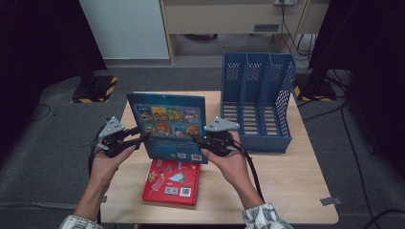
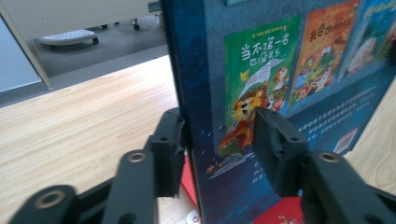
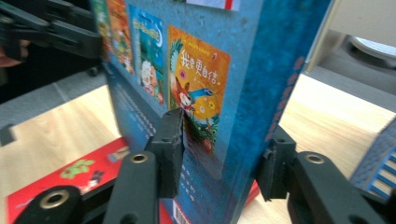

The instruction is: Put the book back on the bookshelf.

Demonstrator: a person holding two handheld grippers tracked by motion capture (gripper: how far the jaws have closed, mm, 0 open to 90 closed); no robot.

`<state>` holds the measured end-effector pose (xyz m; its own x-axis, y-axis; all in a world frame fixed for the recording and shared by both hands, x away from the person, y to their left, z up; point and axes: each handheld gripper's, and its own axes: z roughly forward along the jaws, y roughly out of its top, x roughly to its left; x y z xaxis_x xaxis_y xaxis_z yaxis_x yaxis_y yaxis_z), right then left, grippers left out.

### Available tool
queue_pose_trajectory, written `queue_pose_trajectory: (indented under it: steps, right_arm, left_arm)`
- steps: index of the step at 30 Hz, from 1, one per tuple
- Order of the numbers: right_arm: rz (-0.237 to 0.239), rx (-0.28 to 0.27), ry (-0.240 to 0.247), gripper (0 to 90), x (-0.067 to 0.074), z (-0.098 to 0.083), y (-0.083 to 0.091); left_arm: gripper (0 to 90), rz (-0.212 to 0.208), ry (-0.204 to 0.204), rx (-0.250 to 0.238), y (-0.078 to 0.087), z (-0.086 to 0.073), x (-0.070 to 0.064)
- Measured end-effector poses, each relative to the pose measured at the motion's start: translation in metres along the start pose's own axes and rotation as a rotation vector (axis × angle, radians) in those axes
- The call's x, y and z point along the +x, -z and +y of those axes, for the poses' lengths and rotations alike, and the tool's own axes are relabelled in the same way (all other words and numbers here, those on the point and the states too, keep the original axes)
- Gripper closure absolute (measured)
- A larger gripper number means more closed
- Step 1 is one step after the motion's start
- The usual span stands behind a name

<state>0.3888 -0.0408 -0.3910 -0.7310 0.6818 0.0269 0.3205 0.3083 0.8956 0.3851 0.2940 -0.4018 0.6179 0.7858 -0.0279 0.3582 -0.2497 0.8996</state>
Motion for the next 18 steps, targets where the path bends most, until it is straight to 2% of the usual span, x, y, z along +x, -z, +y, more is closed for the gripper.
queue_pose_trajectory:
  steps: [7, 13, 18]
  right_arm:
    - [0.038, -0.02, 0.011, 62.6, 0.009, -0.006, 0.01]
    - [0.089, -0.062, 0.029, 63.9, 0.022, -0.003, 0.011]
    - [0.126, -0.109, 0.048, 67.1, 0.03, 0.001, 0.01]
  left_arm:
    - [42.9, -0.014, -0.048, 0.005, 0.001, -0.001, -0.006]
    - [38.5, -0.03, -0.056, -0.011, 0.001, -0.004, -0.008]
    - [36.3, -0.052, -0.042, -0.028, 0.001, -0.007, -0.008]
